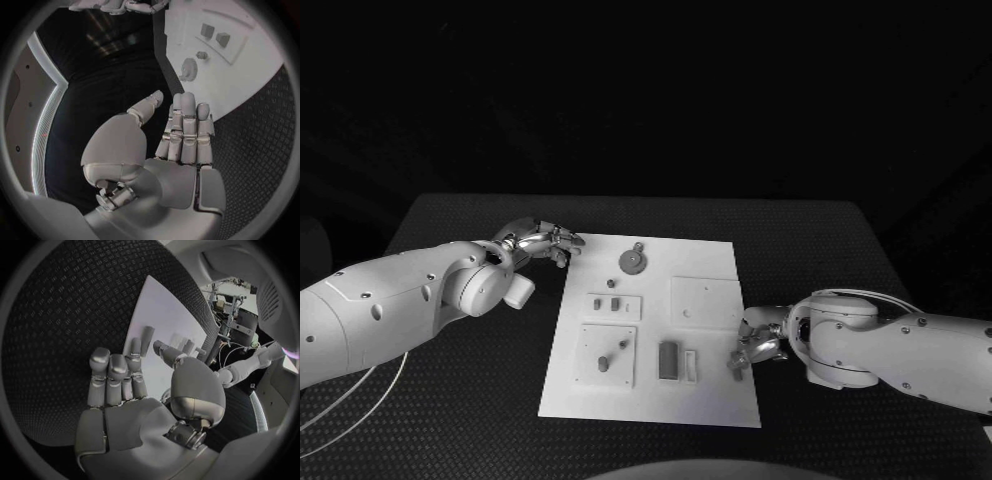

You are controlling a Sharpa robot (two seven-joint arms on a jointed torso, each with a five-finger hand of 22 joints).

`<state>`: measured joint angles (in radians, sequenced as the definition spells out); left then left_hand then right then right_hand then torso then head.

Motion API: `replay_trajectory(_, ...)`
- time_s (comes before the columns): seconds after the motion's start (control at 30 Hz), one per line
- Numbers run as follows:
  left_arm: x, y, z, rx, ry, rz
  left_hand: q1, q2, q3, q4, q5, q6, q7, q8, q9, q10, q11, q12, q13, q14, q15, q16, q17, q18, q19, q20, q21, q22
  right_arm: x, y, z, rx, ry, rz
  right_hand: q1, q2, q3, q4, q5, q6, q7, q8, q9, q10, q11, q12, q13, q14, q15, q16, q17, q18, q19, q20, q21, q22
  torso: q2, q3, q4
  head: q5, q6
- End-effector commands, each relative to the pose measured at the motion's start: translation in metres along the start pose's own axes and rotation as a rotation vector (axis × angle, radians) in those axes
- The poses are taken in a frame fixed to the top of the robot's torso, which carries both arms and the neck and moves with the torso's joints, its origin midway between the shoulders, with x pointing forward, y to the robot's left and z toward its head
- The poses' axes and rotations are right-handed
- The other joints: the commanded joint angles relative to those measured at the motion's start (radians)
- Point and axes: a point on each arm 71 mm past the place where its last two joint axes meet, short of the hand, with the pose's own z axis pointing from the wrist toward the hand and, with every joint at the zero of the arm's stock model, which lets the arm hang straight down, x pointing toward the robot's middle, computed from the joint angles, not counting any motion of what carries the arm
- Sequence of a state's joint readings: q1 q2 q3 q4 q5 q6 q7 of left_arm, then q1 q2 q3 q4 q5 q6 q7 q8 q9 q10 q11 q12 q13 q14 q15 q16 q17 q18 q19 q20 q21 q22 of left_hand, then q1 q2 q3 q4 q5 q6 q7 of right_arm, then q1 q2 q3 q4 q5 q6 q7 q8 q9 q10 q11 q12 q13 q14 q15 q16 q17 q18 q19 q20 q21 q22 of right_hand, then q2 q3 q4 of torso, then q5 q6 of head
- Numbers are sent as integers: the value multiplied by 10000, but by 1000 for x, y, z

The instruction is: Assemble the parts on the task board

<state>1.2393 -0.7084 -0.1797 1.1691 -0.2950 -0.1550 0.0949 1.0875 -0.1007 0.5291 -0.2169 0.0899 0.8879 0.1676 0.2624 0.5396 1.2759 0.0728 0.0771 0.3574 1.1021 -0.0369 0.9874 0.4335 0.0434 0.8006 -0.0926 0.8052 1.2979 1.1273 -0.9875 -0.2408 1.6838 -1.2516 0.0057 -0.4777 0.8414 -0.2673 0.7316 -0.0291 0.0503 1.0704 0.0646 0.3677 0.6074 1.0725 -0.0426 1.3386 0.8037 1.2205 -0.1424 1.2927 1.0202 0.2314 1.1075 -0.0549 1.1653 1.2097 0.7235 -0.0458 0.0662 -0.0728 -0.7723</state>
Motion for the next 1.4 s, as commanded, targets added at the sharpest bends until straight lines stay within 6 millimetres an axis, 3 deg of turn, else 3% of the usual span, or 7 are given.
replay_trajectory(0.03, 2, -1, 0, 83, 175, -36, -70, -16, -3, 47, -50, -63, -9, 61, -17, -98, 4, -55, 12, 45, 27, -49, 11, -100, 68, -390, -61, 14, 9, 7, 4, -136, -197, -1088, 157, -20, 12, -140, -16, -58, 74, -193, -95, -47, 56, -56, 31, -20, 86, -51, 21, 304, -74, 17, 67, -15, 0, 3, 6, -10, -10)
replay_trajectory(0.37, 1, -1, 0, 80, 152, -37, -69, -16, -3, 46, -49, -65, -9, 62, -18, -100, 5, -56, 13, 44, 27, -51, 13, -99, 67, -390, -63, 18, 12, 21, 3, -534, -824, -2724, 927, -231, 4, -864, -20, -174, 154, -387, -155, -76, 135, -122, 127, -72, 157, -119, 75, 304, -176, 66, 78, -39, -4, -16, 13, -16, -44)
replay_trajectory(0.8, 1, -1, -1, 78, 136, -39, -67, -15, -4, 45, -49, -67, -9, 64, -20, -102, 5, -56, 13, 43, 27, -54, 17, -99, 66, -390, -67, 23, 16, 37, 2, -987, -1355, -4056, 1548, -286, -102, -1656, -19, -342, 272, -644, -301, -123, 252, -193, 237, -138, 265, -214, 127, 304, -339, 174, 69, -69, -1, -20, 13, -17, -48)
replay_trajectory(1.03, 1, -1, -1, 74, 145, -40, -68, -14, -5, 46, -47, -68, -9, 65, -21, -104, 6, -57, 13, 43, 28, -55, 19, -99, 66, -389, -68, 26, 16, 43, 3, -1134, -1625, -4513, 1480, -297, 218, -1458, -19, -406, 328, -759, -396, -97, 306, -232, 265, -132, 312, -247, 147, 304, -345, 228, 57, -112, -1, -10, 10, 1, -49)
replay_trajectory(1.23, 0, -1, -1, 71, 140, -42, -73, -11, -6, 51, -44, -70, -8, 65, -22, -105, 6, -57, 13, 44, 28, -57, 20, -99, 66, -389, -70, 28, 19, 47, 4, -1241, -1452, -4885, 1288, -265, 973, -966, 5, -466, 409, -937, -626, -4, 380, -305, 289, -89, 391, -292, 183, 304, -329, 272, 86, -153, -1, -9, 16, 11, -44)
replay_trajectory(1.37, 1, -1, -1, 78, 129, -40, -78, -9, -7, 55, -43, -70, -7, 66, -23, -106, 7, -57, 14, 44, 29, -57, 21, -100, 67, -388, -71, 29, 20, 48, 4, -1333, -1404, -4976, 1428, 173, 1684, -801, 96, -346, 418, -967, -783, 58, 378, -360, 311, -57, 412, -331, 212, 304, -338, 299, 111, -171, -2, -10, 10, 21, -50)
replay_trajectory(1.4, 1, -1, -1, 79, 137, -41, -78, -9, -7, 55, -43, -70, -7, 66, -23, -106, 7, -57, 14, 44, 29, -57, 21, -100, 67, -388, -71, 29, 20, 48, 4, -1355, -1445, -4952, 1428, 173, 1684, -801, 96, -346, 418, -967, -783, 58, 378, -360, 311, -57, 412, -331, 212, 304, -338, 299, 111, -171, -3, -12, 9, 23, -47)
